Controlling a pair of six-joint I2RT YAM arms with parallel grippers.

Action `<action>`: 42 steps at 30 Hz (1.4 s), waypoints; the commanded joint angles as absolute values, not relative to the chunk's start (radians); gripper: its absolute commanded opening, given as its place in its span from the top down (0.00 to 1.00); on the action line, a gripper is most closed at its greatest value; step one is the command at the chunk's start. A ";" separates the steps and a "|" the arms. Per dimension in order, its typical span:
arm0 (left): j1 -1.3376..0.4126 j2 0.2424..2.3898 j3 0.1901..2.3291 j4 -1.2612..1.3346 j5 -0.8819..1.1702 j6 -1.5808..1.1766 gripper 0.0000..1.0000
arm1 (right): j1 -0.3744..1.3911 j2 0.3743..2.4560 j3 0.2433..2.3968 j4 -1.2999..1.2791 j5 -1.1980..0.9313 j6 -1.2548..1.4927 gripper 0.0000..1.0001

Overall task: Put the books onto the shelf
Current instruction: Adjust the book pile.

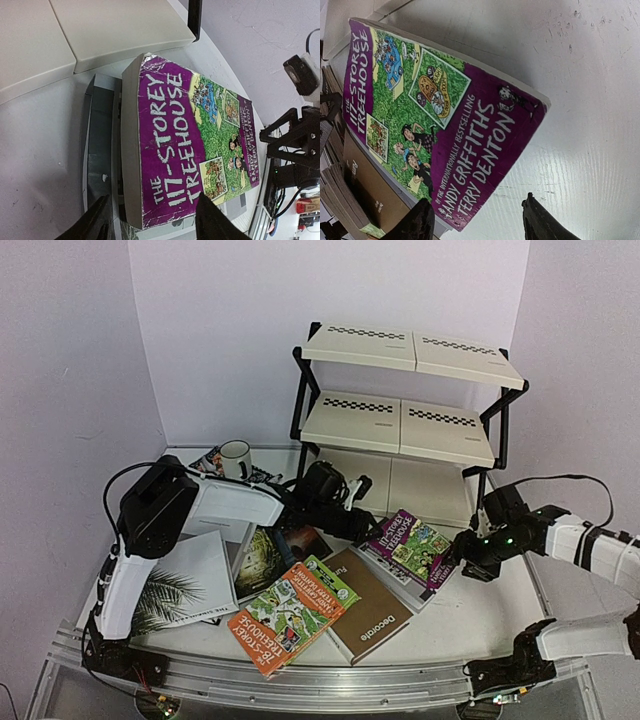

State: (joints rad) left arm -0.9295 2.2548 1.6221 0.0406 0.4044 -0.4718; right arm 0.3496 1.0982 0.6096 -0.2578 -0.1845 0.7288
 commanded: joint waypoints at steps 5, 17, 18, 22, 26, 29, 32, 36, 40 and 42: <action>-0.944 2.258 1.666 0.010 0.462 -0.480 0.49 | 0.355 1.155 0.609 -0.213 -0.218 0.760 0.43; -0.954 2.191 1.576 0.006 0.496 -0.511 0.65 | 0.355 1.232 0.647 -0.181 -0.236 0.731 0.43; -0.955 2.179 1.562 0.006 0.501 -0.516 0.66 | 0.355 1.235 0.651 -0.181 -0.233 0.728 0.43; -0.964 2.143 1.520 0.006 0.515 -0.528 0.68 | 0.355 1.240 0.661 -0.192 -0.216 0.712 0.36; -0.974 2.123 1.492 0.006 0.522 -0.530 0.68 | 0.355 1.216 0.652 -0.221 -0.187 0.700 0.25; -0.974 2.095 1.469 0.006 0.476 -0.520 0.65 | 0.356 1.179 0.631 -0.236 -0.180 0.698 0.17; -0.974 2.076 1.469 0.006 0.416 -0.503 0.55 | 0.355 1.149 0.609 -0.244 -0.183 0.707 0.16; -0.973 2.098 1.531 -0.038 0.338 -0.469 0.46 | 0.355 1.126 0.584 -0.246 -0.192 0.729 0.23; -0.969 2.168 1.624 -0.073 0.295 -0.456 0.44 | 0.356 1.107 0.577 -0.246 -0.181 0.738 0.29; -0.966 2.202 1.668 -0.078 0.303 -0.457 0.44 | 0.355 1.105 0.581 -0.246 -0.178 0.741 0.29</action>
